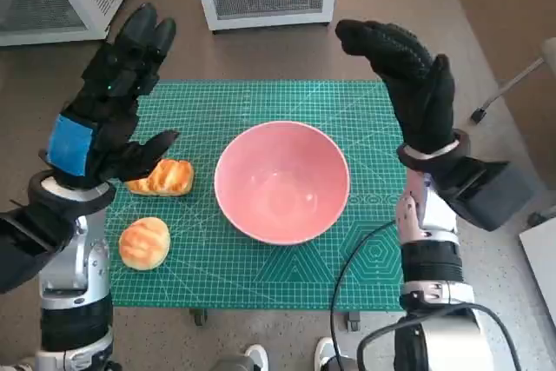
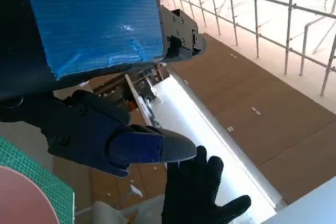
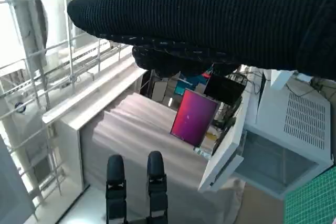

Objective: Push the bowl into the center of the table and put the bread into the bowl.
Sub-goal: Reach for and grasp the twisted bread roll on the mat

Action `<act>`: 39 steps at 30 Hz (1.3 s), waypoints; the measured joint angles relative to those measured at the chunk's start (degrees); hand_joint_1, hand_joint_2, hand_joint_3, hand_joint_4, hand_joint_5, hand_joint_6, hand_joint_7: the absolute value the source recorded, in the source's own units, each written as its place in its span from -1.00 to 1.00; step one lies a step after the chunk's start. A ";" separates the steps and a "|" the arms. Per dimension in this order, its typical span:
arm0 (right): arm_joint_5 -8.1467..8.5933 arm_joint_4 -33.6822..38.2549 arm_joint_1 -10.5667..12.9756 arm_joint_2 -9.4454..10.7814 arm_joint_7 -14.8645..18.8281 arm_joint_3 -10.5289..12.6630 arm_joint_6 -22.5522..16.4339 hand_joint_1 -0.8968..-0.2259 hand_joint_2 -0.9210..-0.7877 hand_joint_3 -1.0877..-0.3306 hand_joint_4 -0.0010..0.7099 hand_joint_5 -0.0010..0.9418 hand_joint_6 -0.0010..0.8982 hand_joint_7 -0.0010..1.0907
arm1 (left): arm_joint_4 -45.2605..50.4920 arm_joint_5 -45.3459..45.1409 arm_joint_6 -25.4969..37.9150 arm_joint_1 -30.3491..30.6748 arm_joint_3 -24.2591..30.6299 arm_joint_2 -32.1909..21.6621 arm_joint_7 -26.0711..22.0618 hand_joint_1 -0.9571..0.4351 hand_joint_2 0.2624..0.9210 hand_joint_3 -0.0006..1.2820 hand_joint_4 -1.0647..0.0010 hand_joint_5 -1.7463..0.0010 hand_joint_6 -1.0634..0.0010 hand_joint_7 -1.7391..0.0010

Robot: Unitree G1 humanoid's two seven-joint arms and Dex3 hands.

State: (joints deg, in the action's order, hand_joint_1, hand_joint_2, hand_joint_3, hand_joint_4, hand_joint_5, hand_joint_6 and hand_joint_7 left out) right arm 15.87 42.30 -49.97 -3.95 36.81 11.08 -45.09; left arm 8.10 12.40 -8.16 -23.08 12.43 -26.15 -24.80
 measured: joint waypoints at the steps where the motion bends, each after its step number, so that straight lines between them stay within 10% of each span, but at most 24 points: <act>1: 0.03 -0.41 0.00 -0.05 0.00 -0.02 -0.05 -0.65 -1.00 -0.20 -0.45 -1.00 -0.57 -0.64 | 0.70 -1.29 1.97 0.18 -0.02 -2.09 -1.05 -0.13 0.32 -0.92 0.96 1.00 0.89 0.99; 9: 0.25 -2.93 0.06 -0.37 -0.09 -0.07 -0.71 -0.66 -1.00 -0.22 -0.45 -1.00 -0.58 -0.62 | 6.57 -11.70 22.24 0.17 -1.10 -18.62 -7.34 0.35 0.13 -0.98 1.00 1.00 0.84 0.96; 19: 0.17 -6.02 3.52 -0.28 -1.46 -1.37 -0.97 -0.66 -1.00 -0.23 -0.45 -1.00 -0.59 -0.60 | 14.87 -25.45 46.12 -4.13 -12.42 -32.88 -16.27 0.48 0.20 -0.97 1.00 1.00 0.80 0.97; 39: 2.02 -8.08 5.95 -1.13 -2.14 -2.35 2.20 -0.56 -1.00 -0.26 -0.46 -1.00 -0.63 -0.54 | 9.71 -35.05 49.99 -9.54 -25.17 -32.91 -17.64 0.40 0.23 -0.97 1.00 1.00 0.75 0.97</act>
State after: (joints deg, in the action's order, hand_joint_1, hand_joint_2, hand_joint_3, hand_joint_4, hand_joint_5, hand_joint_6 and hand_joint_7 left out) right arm 17.89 34.22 -44.02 -5.08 34.67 8.73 -42.89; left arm 17.81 -22.65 41.83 -32.62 -12.74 -59.06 -42.44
